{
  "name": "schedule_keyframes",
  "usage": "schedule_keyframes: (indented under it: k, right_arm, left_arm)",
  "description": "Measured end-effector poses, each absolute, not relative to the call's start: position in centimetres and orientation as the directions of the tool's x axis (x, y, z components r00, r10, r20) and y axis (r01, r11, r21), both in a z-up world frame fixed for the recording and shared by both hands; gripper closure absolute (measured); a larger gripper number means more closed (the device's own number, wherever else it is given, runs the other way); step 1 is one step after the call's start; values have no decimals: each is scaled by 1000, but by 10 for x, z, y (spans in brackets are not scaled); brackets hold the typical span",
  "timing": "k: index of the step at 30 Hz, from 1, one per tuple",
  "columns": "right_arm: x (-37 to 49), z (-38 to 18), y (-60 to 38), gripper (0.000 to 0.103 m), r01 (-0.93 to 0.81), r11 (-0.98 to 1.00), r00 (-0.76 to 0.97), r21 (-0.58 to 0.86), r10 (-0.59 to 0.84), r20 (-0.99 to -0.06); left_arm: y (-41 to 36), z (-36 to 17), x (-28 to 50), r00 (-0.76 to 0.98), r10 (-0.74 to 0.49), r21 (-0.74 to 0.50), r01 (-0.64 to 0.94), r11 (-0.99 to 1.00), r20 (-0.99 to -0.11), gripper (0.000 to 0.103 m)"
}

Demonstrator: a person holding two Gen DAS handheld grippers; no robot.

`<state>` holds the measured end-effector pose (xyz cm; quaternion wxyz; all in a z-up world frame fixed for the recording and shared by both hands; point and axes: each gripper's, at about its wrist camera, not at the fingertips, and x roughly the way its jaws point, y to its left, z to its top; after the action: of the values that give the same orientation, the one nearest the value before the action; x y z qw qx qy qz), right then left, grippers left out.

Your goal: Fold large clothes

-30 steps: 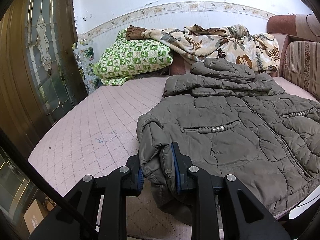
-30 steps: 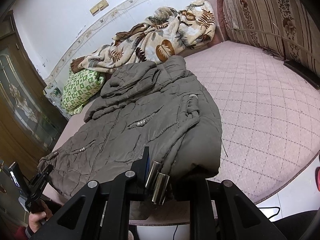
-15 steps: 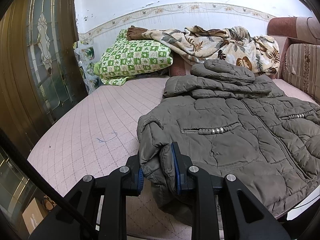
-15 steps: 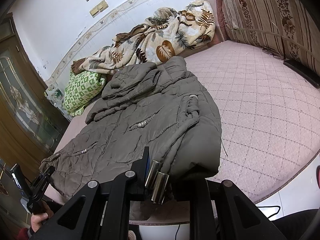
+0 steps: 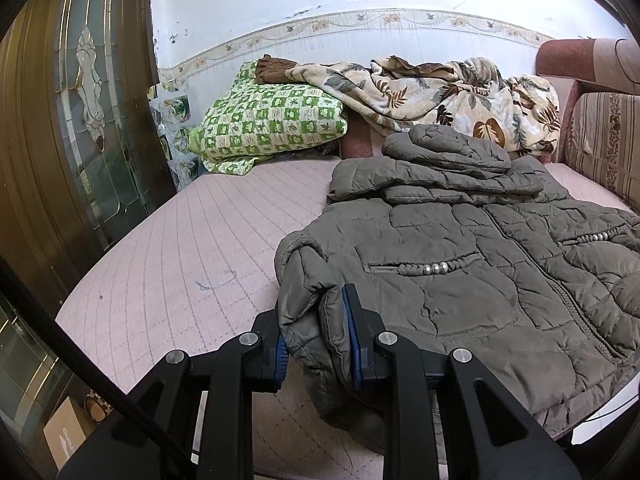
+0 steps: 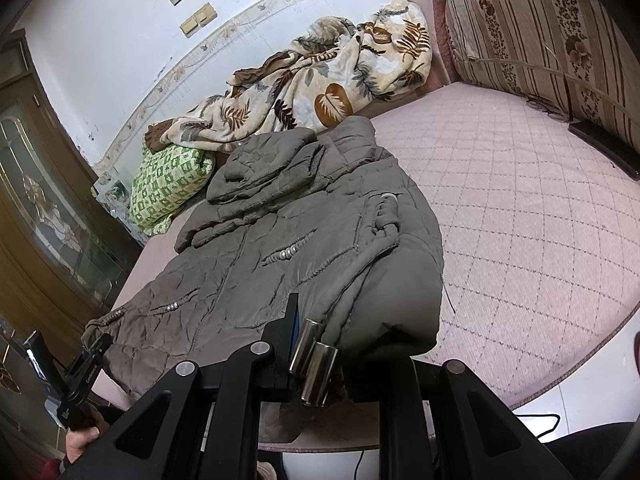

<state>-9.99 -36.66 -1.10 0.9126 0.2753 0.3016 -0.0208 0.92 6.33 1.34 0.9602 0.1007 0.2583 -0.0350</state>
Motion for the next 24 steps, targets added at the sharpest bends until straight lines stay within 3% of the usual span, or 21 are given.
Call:
schedule_keyframes:
  k: [24]
  right_arm:
    - [-95, -2, -367, 85, 200, 852, 819, 484, 126, -560]
  left_arm:
    - [65, 17, 14, 864, -22, 152, 113, 982, -503, 80]
